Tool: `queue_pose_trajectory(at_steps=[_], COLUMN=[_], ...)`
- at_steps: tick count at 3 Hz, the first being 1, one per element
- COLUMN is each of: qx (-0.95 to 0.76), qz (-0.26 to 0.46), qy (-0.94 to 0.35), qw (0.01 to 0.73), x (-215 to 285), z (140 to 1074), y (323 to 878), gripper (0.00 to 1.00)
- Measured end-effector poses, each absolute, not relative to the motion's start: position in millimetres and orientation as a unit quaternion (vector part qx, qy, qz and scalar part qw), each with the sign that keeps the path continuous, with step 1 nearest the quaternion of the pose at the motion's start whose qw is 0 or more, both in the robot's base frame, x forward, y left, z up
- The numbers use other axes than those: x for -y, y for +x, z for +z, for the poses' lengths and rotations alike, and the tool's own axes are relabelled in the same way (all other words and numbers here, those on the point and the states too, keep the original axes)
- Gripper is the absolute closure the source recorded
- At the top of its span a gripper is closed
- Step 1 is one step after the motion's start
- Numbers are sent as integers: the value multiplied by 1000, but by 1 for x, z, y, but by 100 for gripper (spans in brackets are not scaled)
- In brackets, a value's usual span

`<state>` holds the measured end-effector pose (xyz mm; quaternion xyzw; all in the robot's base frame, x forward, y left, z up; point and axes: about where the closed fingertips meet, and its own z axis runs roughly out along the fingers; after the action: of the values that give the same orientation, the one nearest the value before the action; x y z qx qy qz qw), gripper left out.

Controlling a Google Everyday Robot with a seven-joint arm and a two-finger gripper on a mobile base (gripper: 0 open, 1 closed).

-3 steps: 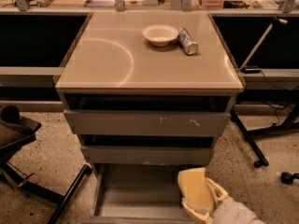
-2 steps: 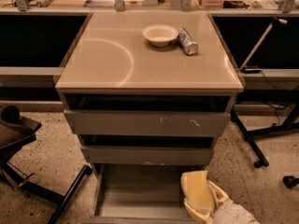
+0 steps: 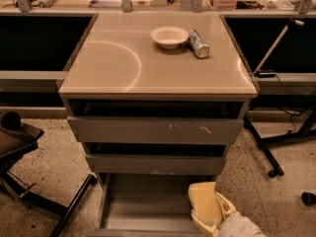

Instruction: Place sponge into bottom drawer

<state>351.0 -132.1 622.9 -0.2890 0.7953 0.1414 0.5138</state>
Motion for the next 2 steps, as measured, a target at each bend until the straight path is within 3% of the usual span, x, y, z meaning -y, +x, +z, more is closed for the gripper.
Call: queue_pose_trajectory(at_steps=[2], qx=[-701], qz=[91], qy=[-457], qw=[540], x=[7], z=[540], y=[415], gripper=[100])
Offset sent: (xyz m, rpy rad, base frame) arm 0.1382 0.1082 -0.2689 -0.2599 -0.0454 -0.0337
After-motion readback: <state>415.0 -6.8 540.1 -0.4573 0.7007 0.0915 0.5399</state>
